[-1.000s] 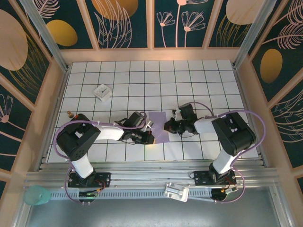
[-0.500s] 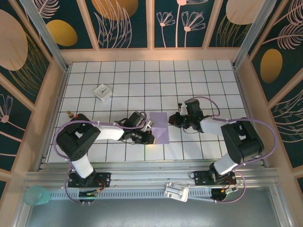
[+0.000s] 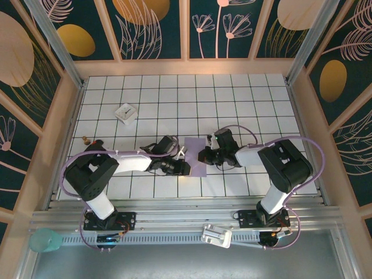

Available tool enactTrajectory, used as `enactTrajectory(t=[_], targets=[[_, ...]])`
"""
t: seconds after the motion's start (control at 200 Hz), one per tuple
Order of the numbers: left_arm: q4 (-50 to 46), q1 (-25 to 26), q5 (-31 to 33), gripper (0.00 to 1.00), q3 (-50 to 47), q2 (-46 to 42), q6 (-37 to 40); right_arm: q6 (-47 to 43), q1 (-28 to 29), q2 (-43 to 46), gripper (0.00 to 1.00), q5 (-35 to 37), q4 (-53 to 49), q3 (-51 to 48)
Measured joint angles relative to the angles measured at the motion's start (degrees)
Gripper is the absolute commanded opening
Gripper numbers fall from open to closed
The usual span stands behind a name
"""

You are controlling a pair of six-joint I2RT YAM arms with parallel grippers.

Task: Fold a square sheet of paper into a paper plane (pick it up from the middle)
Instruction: Fold the triangle a second time at the center of the table.

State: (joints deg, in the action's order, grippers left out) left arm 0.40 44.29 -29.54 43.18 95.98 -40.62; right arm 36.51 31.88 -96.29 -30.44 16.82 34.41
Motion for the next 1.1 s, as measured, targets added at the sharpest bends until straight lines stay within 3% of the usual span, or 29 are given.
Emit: enactTrajectory(t=[0.295, 0.646, 1.101], targets=[[4.3, 0.0, -0.9, 0.00, 3.0, 1.9, -3.6, -0.2, 0.0, 0.0, 0.00, 0.0, 1.9, -0.9], [4.3, 0.0, 0.1, 0.00, 6.4, 9.5, -2.5, -0.2, 0.0, 0.0, 0.00, 0.0, 1.8, -0.9], [1.7, -0.1, 0.0, 0.00, -0.2, 3.2, 4.2, -0.6, -0.2, 0.0, 0.00, 0.2, 1.8, -0.9]])
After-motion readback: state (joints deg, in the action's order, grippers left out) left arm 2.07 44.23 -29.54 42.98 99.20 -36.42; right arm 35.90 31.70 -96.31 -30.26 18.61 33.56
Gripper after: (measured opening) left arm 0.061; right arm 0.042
